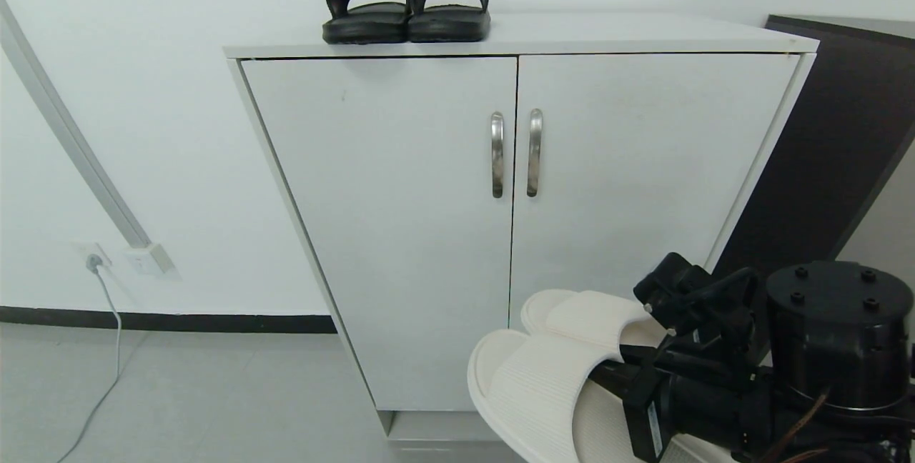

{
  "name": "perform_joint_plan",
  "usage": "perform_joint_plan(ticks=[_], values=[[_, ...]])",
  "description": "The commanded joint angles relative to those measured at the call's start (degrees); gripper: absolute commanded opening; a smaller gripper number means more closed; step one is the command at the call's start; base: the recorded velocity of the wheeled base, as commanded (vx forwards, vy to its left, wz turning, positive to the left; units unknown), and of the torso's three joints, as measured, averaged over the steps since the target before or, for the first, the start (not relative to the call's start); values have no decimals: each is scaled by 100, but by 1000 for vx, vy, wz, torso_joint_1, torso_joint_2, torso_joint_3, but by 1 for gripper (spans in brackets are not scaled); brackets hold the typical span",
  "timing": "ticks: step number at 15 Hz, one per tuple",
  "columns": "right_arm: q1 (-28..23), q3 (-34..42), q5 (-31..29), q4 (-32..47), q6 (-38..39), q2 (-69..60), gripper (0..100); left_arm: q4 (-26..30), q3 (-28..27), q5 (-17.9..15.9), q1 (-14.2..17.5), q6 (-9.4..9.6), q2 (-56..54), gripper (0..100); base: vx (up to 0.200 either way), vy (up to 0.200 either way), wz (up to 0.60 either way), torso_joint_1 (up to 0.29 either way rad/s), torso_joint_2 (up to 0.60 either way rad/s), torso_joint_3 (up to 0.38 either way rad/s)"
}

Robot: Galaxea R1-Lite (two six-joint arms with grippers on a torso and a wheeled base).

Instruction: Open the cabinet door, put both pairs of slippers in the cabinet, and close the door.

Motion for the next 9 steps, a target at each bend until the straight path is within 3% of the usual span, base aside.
perform_joint_plan(ticks=[1, 5, 6, 7, 9], values=[[17, 78, -1, -3, -14, -20, 0, -2, 2, -2, 1, -17, -1, 100, 0, 0, 0, -7, 76, 56], [26, 113, 8, -38, -101, -38, 0, -37, -24, 51, 1, 27, -10, 100, 0, 0, 0, 0, 0, 0], [26, 174, 8, -161, -101, -38, 0, -37, -86, 253, 1, 202, -10, 100, 0, 0, 0, 0, 0, 0], [26, 201, 8, -249, -101, -11, 0, 15, -543, 306, 1, 141, 96, 100, 0, 0, 0, 0, 0, 0], [35, 192, 8, -311, -101, 50, 0, 244, -1211, 183, -61, -290, 966, 100, 0, 0, 0, 0, 0, 0]])
